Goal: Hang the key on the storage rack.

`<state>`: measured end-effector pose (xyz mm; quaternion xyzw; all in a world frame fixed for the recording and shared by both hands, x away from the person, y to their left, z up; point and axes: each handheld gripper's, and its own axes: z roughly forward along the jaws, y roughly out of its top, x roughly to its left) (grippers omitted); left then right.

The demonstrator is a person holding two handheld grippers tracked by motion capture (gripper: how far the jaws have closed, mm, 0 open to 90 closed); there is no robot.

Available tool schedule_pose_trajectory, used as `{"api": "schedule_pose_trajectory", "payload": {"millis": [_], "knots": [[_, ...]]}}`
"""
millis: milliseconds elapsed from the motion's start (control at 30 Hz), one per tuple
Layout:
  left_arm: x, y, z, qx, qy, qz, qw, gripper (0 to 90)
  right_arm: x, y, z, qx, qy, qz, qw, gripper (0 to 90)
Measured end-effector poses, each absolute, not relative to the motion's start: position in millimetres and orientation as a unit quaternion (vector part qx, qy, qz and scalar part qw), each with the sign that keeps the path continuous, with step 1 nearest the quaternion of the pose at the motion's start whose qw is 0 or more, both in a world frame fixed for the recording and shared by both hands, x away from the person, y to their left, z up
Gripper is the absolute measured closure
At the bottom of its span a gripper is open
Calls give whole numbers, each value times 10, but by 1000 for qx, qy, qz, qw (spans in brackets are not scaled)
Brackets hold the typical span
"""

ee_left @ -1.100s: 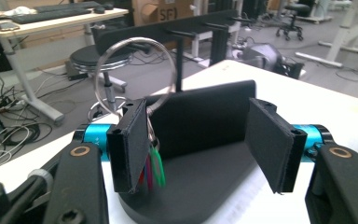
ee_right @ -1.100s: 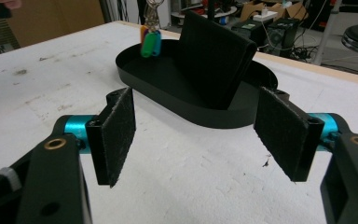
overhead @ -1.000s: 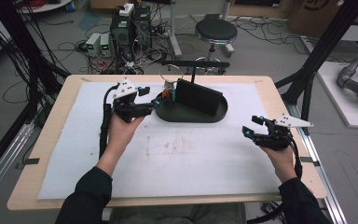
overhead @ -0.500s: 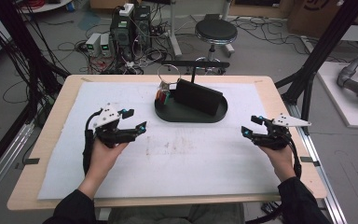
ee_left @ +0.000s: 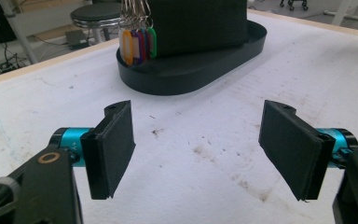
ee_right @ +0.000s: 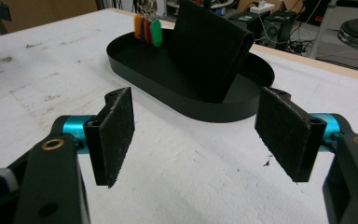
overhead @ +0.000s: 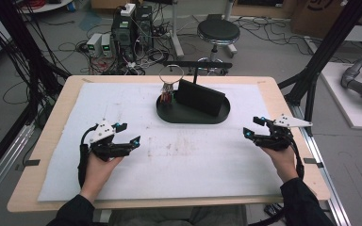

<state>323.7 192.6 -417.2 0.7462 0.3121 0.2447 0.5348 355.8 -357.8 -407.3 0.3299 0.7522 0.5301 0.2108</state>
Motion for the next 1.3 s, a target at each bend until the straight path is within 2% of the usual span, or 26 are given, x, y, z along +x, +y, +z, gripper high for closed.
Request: {"api": "schedule_pose_trajectory", "payload": {"millis": [400,1300], "knots": [[3219,2012,-4159,737,324,271,528,244,3554,-3566,-4075,328,755,526,213,286],[3232,2004,-4208,742,329,268,519,244,3555,-3579,-4073,329,755,525,214,285]]}}
